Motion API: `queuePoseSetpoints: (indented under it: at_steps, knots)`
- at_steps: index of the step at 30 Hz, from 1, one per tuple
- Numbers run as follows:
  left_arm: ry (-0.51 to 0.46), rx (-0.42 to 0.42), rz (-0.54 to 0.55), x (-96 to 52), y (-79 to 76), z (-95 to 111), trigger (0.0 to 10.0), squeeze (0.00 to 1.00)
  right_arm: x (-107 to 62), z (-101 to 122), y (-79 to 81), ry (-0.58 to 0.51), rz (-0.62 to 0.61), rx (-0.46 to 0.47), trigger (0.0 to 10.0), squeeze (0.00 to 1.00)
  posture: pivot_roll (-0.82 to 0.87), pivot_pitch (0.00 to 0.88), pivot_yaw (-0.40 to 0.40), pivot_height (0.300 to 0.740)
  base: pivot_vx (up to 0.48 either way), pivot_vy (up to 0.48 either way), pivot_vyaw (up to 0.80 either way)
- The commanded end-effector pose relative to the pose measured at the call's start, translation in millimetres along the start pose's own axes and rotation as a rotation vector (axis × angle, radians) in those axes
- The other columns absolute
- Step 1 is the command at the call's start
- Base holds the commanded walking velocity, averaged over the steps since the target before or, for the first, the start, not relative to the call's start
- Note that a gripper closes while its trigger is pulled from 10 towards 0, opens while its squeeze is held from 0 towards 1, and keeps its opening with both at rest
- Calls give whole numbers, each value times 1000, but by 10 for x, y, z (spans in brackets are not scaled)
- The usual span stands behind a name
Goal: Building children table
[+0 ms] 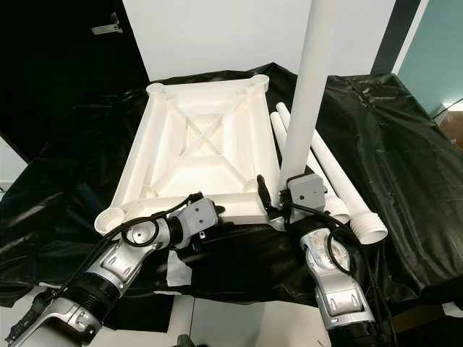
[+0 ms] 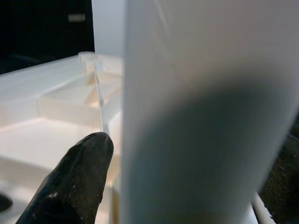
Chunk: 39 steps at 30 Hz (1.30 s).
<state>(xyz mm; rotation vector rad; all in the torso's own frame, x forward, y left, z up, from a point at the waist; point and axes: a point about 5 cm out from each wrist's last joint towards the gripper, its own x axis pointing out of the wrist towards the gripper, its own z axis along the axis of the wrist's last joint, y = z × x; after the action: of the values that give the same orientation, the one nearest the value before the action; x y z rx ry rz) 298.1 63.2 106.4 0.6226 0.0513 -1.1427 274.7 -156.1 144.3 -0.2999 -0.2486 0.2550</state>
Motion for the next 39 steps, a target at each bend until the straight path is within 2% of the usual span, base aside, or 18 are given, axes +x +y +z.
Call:
queuePoseSetpoints:
  at_steps: [1, 3, 4, 5, 6, 7, 17, 19, 21, 24, 25, 28, 32, 33, 36, 38, 39]
  knots:
    - [40, -23, -93, 35, -150, -98, 10000, 0, -15, -40, -58, 25, -2, 9, 10000, 0, -85, 29, 69, 740, 0, 0, 0]
    - [40, -22, -94, 38, -152, -99, 10000, 0, -12, -48, -80, 35, 13, 9, 9843, 0, -85, 29, 69, 740, 0, 0, 0]
    - [40, -22, -94, 41, -151, -98, 10000, 0, -10, -57, -81, 44, 26, 10, 3765, 0, -87, 28, 70, 740, 0, 0, 0]
    - [39, -21, -93, 43, -149, -97, 10000, 0, -9, -64, -81, 51, 37, 10, 2706, 0, -87, 28, 70, 740, 0, 0, 0]
    - [39, -21, -93, 43, -149, -97, 10000, 0, -9, -64, -81, 51, 37, 10, 2706, 0, -87, 28, 70, 740, 0, 0, 0]
    - [39, -20, -93, 45, -147, -97, 10000, 0, -8, -71, -78, 58, 49, 13, 0, 0, -88, 26, 71, 740, 0, 0, 0]
    - [38, -18, -85, 56, -129, -96, 10000, 0, -2, -68, -78, 105, 148, 14, 0, 0, -91, 20, 70, 740, 0, 0, 0]
    - [37, -17, -85, 62, -123, -97, 10000, 0, -3, -144, -125, 189, 90, 118, 0, 0, -98, 16, 71, 740, 0, 0, 0]
    - [37, -17, -85, 64, -122, -97, 10000, 0, -9, -161, -124, 202, 76, 135, 0, 0, -98, 16, 71, 740, 0, 0, 0]
    - [35, -15, -86, 67, -121, -94, 10000, 0, -52, -199, -43, 222, 53, 167, 0, 0, -98, 16, 71, 740, 0, 0, 0]
    - [33, -14, -84, 70, -111, -89, 10000, 0, -99, -240, 102, 238, 32, 213, 0, 0, -98, 13, 73, 740, 0, 0, 0]
    - [33, -13, -82, 70, -103, -87, 10000, 0, -123, -262, 193, 249, 16, 243, 0, 0, -97, 12, 75, 740, 0, 0, 0]
    - [33, -13, -82, 70, -101, -88, 10000, 0, -128, -269, 219, 255, 3, 260, 0, 0, -97, 12, 75, 740, 0, 0, 0]
    - [34, -13, -83, 66, -97, -90, 10000, 0, -132, -283, 253, 269, -37, 296, 0, 0, -97, 15, 81, 740, 0, 0, 0]
    - [35, -12, -84, 63, -94, -91, 10000, 0, -131, -294, 286, 280, -75, 326, 0, 0, -96, 15, 82, 740, 0, 0, 0]
    - [33, -11, -89, 66, -97, -86, 10000, 0, -108, -305, 321, 292, -204, 400, 0, 0, -95, 14, 86, 740, 0, 0, 0]
    - [32, -11, -90, 68, -97, -85, 10000, 0, -105, -307, 320, 293, -222, 411, 0, 0, -93, 14, 88, 740, 0, 0, 0]
